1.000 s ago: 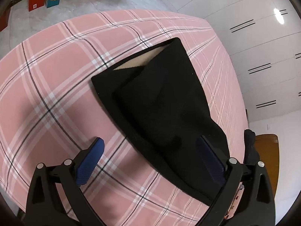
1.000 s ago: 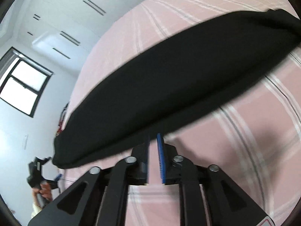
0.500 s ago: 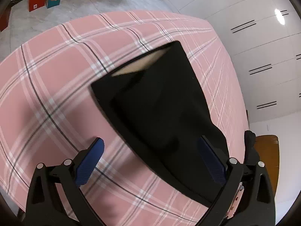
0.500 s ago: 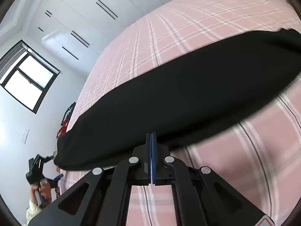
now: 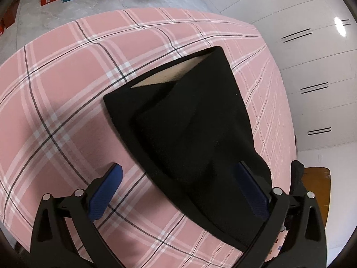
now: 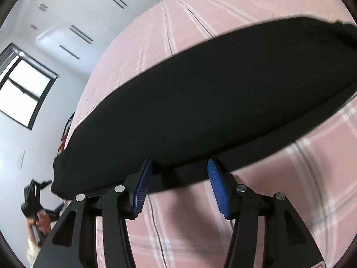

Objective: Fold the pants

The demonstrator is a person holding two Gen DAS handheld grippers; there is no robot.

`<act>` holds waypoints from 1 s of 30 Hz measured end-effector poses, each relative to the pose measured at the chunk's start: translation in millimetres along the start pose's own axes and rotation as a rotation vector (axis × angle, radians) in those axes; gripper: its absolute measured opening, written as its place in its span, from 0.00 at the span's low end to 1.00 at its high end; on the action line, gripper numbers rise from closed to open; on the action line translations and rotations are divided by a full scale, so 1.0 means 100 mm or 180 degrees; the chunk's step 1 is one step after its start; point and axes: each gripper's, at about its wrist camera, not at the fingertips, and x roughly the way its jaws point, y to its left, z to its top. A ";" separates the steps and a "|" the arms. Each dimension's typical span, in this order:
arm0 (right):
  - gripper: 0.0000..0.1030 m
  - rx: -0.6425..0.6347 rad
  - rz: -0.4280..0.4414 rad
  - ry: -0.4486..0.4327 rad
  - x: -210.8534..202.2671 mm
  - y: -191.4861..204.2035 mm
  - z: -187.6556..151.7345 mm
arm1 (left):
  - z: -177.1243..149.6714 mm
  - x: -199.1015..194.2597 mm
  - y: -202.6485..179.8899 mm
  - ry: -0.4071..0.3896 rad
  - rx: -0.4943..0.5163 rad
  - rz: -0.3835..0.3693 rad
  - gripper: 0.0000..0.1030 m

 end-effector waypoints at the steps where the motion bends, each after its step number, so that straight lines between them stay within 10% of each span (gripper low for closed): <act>1: 0.34 -0.0003 0.0031 -0.0041 0.01 0.00 0.02 | 0.00 0.00 0.00 0.0003 0.0012 -0.0003 0.95; 2: 0.06 -0.0013 0.0082 -0.0048 0.01 0.01 0.03 | 0.00 0.00 0.00 0.0008 0.0024 -0.0007 0.95; 10: 0.02 -0.0254 -0.0066 -0.0025 -0.33 -0.16 -0.32 | 0.06 0.00 0.13 0.0066 0.0025 -0.0007 0.95; 13: 0.20 -0.0155 -0.0448 -0.0316 -0.68 -0.48 -0.16 | 0.05 0.01 0.08 0.0055 0.0104 0.0080 0.95; 15: 0.57 -0.0012 -0.0913 -0.0667 -1.08 -0.85 0.07 | 0.05 0.02 0.05 0.0068 0.0157 0.0145 0.95; 18: 0.60 0.0131 -0.1498 -0.1039 -1.53 -1.35 0.47 | 0.03 0.04 0.02 0.0053 0.0186 0.0232 0.95; 23: 0.70 0.0029 -0.1850 -0.0759 -1.48 -1.94 1.14 | 0.02 0.11 -0.07 0.0013 0.0240 0.0478 0.96; 25: 0.55 -0.0089 -0.1721 -0.0451 -1.20 -2.03 1.18 | 0.01 0.13 -0.10 -0.0014 0.0286 0.0570 0.96; 27: 0.09 -0.0251 -0.1484 -0.0314 -1.15 -1.97 1.22 | 0.00 0.15 -0.12 -0.0044 0.0296 0.0627 0.96; 30: 0.07 -0.0531 -0.1480 -0.0566 -1.41 -1.66 1.32 | -0.01 0.16 -0.14 -0.0081 0.0314 0.0692 0.96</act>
